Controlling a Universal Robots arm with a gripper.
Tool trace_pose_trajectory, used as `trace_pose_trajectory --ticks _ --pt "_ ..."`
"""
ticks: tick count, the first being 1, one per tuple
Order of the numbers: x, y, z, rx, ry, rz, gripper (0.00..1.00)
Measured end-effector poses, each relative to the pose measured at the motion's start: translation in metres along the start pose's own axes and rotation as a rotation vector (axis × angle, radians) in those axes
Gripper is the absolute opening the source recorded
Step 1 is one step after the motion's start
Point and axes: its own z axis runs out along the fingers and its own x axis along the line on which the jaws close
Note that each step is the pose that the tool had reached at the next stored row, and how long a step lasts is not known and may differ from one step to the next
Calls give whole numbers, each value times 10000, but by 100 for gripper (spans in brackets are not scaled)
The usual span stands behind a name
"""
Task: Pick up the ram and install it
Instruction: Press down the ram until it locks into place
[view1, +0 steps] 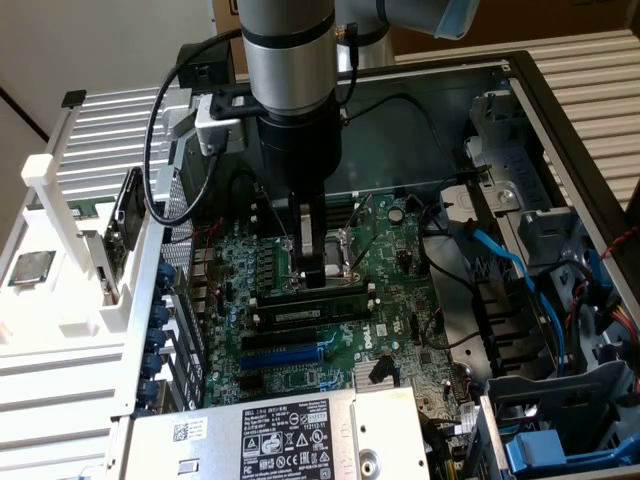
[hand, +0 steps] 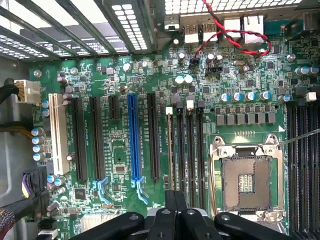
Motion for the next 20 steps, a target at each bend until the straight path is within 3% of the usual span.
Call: trace_pose_trajectory --ticks 8,20 --pt "0 0 0 -58 -38 903 10" --pt "0 0 0 -148 -47 2366 10"
